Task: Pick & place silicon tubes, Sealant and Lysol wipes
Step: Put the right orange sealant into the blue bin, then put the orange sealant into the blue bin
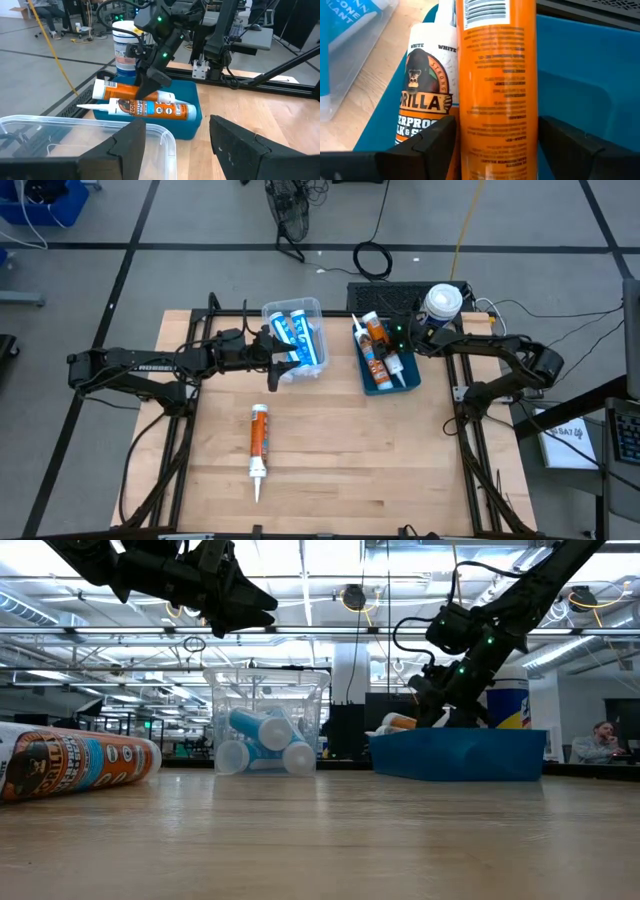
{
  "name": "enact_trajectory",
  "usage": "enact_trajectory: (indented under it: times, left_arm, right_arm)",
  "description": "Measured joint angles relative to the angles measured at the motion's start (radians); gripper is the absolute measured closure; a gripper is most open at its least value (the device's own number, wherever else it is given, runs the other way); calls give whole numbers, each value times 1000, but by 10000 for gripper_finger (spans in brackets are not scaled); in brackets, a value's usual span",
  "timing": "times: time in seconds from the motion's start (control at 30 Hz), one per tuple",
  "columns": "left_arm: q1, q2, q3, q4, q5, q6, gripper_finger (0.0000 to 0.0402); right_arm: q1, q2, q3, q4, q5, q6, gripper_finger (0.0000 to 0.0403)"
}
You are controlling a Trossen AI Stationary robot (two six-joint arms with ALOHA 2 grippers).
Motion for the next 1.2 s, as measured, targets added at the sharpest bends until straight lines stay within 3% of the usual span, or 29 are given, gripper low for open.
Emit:
enact_trajectory:
  times: [0.2,0.4,0.5,0.6,0.67,0.73,0.97,1.2]
  left_arm:
    - [0,0,0,0,0,0,183]
    - [0,0,0,0,0,0,183]
    - [0,0,0,0,0,0,183]
    - [0,0,0,0,0,0,183]
    - [0,0,0,0,0,0,183]
    - [0,0,0,0,0,0,183]
    - [0,0,0,0,0,0,183]
    - [0,0,0,10,0,-18,183]
  right_arm:
    - [0,-26,0,-6,-1,-5,127]
    - [0,-177,0,2,-25,-7,130]
    - [1,-289,0,1,-114,-10,132]
    - [27,-404,0,1,-280,11,133]
    - [64,-475,-1,3,-382,12,133]
    - [126,-536,-14,29,-417,12,134]
    - [386,-707,-190,298,-417,-28,140]
    - [546,-850,-381,451,-411,-174,144]
